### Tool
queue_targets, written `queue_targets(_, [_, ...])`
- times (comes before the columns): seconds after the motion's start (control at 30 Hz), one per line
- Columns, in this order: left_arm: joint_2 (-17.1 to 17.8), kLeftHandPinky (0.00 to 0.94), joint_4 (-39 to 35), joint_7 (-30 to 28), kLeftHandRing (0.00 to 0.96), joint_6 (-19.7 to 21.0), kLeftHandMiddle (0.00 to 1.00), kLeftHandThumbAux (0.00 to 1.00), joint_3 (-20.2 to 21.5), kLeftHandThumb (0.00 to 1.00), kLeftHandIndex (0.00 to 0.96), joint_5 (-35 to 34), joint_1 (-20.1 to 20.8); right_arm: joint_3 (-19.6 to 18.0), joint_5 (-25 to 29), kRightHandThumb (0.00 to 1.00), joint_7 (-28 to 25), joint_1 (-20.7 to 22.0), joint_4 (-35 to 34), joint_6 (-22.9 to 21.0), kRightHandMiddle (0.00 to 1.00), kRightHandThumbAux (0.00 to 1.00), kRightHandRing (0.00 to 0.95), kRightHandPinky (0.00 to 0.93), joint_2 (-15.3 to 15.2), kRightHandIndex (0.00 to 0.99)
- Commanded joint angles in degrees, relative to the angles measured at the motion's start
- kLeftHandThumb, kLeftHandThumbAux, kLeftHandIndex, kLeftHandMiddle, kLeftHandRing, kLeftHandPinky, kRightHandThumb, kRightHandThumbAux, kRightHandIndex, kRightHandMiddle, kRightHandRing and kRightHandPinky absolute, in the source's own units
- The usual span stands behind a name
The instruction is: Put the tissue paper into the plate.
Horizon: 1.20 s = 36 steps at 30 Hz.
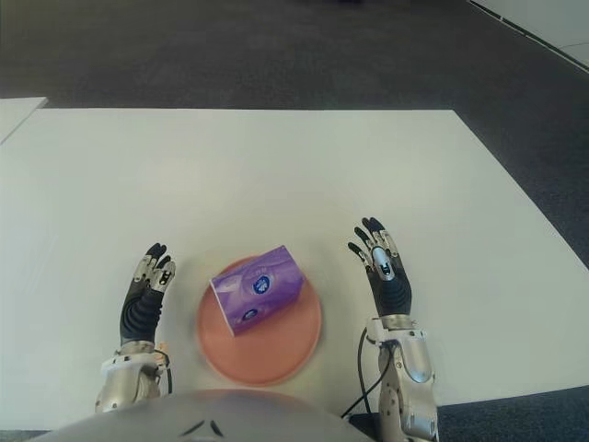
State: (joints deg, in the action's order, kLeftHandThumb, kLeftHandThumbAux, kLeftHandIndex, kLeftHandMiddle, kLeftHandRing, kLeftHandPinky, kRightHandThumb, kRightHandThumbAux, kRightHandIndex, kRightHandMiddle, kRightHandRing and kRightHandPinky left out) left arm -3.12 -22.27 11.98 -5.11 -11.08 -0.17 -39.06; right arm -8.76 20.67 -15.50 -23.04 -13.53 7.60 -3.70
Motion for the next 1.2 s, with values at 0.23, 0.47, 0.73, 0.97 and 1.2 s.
queue_targets(0.23, [-1.1,0.004,2.1,-2.1,0.0,-2.6,0.0,0.471,0.1,0.016,0.014,-2.7,-1.4,0.8,-0.4,0.12,-1.1,-0.4,5.3,3.8,0.045,0.408,0.088,0.232,2.1,0.073])
queue_targets(0.47, [-3.4,0.062,3.8,-1.1,0.03,-4.9,0.044,0.505,0.7,0.028,0.112,-4.8,-1.2,0.9,0.2,0.116,-2.2,0.3,9.2,6.6,0.052,0.422,0.102,0.208,3.8,0.065])
queue_targets(0.73, [-4.3,0.078,5.5,-1.1,0.076,-6.3,0.089,0.526,0.4,0.058,0.117,-5.8,-0.2,2.0,-4.2,0.068,-1.0,0.4,11.1,7.5,0.04,0.412,0.062,0.118,3.6,0.045])
queue_targets(0.97, [-4.6,0.118,10.8,-1.3,0.126,-9.6,0.148,0.559,-0.1,0.065,0.183,-5.2,0.4,3.9,-12.9,0.029,3.4,-0.1,12.6,10.4,0.008,0.388,0.01,0.018,3.7,0.012])
queue_targets(1.2, [-6.4,0.111,20.9,0.9,0.135,-14.1,0.163,0.555,-0.1,0.082,0.192,-3.3,4.2,4.9,-16.3,0.022,6.1,-0.7,14.0,10.9,0.0,0.382,0.0,0.001,3.8,0.0])
